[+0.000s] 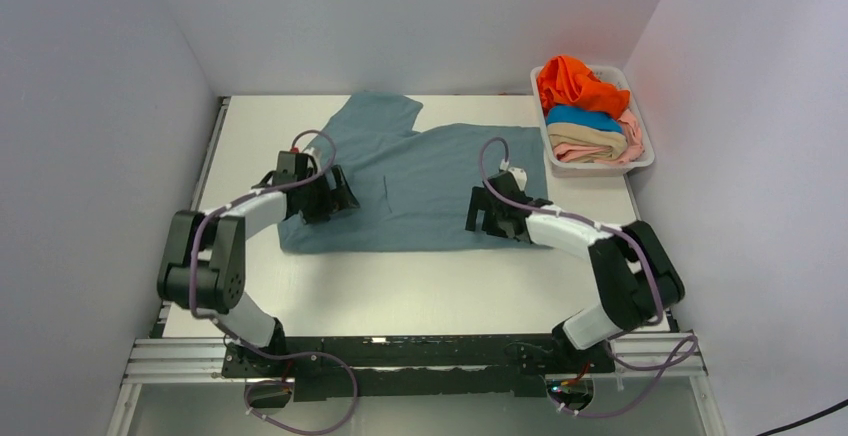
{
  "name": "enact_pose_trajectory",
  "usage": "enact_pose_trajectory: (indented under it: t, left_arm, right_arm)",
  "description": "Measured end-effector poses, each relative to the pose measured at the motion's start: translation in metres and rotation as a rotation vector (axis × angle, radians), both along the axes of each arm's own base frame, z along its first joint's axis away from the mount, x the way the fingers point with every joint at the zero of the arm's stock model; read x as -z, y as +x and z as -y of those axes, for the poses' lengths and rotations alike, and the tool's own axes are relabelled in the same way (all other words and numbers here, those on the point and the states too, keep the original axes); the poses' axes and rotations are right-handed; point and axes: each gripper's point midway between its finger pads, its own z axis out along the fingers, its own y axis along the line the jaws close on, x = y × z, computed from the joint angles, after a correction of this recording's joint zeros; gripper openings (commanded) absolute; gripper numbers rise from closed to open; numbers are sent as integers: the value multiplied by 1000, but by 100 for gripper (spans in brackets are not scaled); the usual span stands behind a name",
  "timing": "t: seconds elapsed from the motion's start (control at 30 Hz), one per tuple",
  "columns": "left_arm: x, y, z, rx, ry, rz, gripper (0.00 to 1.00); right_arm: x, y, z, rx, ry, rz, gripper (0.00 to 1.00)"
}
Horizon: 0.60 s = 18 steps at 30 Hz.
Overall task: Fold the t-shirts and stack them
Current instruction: Fold the flattened tshirt in 1/3 of the way
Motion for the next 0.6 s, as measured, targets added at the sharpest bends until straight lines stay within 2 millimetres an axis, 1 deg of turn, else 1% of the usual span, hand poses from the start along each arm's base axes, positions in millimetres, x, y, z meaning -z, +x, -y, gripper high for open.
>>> enact_pose_trajectory:
  t: [0.07,0.1,0.27,0.33,0.6]
  left_arm:
    - [0,-21,-4,-25,-5,-9,100]
    - [2,-42,-8,-53,-7,-22,99]
    - [3,-71,-20,-135,8,-25,99]
    - [4,-81,-25,-167,11,-21,99]
    - [4,-110,-36,-225,23,-6,99]
  right_arm:
    - [-2,-18,-3,-11,29,-3,100]
    - [-3,-41,-5,-18,70,-20,100]
    - [-6,-82,-16,-40,175,-29,100]
    - [-8,-93,-20,-42,212,-33,99]
    - [-10,-119,-32,-34,283,-70,99]
